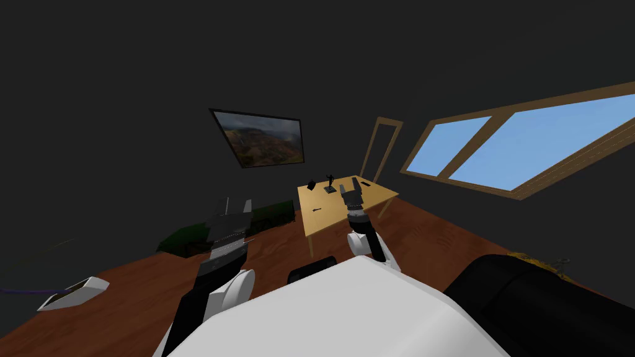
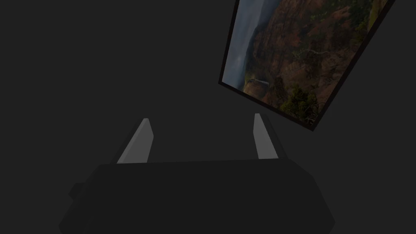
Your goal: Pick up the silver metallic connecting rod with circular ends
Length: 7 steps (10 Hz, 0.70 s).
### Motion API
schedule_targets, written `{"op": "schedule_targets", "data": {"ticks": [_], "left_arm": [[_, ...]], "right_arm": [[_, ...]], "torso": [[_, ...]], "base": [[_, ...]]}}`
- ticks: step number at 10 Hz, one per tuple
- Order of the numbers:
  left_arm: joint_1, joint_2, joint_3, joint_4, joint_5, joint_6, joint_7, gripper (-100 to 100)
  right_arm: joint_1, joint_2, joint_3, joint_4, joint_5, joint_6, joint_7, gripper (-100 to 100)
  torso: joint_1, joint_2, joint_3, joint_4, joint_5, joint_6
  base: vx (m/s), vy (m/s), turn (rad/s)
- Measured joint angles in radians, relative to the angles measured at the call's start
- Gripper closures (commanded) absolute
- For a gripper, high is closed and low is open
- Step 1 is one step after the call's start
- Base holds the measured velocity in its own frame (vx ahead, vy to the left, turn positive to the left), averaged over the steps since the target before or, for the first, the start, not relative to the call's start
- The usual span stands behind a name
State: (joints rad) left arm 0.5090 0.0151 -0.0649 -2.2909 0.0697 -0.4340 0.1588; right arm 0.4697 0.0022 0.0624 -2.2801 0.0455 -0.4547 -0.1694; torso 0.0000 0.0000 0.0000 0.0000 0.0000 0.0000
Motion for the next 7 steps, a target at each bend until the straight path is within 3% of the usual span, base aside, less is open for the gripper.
{"op": "schedule_targets", "data": {"ticks": [4, 5, 7], "left_arm": [[0.000, 0.000, 0.000, 0.000, 0.000, 0.000, 0.000, 0], [0.000, 0.000, 0.000, 0.000, 0.000, 0.000, 0.000, 0], [0.000, 0.000, 0.000, 0.000, 0.000, 0.000, 0.000, 0]], "right_arm": [[0.009, -0.091, -0.029, 0.052, 0.042, 0.015, 0.010, -100], [0.029, -0.116, -0.033, 0.058, 0.064, 0.024, 0.016, -100], [0.025, -0.156, -0.059, 0.104, 0.084, 0.024, 0.016, -100]], "torso": [[0.005, 0.000, 0.000, 0.000, 0.001, 0.000], [0.007, 0.000, 0.000, 0.000, 0.001, 0.000], [0.005, 0.000, 0.000, 0.000, 0.001, 0.000]], "base": [[0.001, 0.077, 0.090], [-0.004, 0.078, 0.024], [-0.001, 0.087, 0.127]]}}
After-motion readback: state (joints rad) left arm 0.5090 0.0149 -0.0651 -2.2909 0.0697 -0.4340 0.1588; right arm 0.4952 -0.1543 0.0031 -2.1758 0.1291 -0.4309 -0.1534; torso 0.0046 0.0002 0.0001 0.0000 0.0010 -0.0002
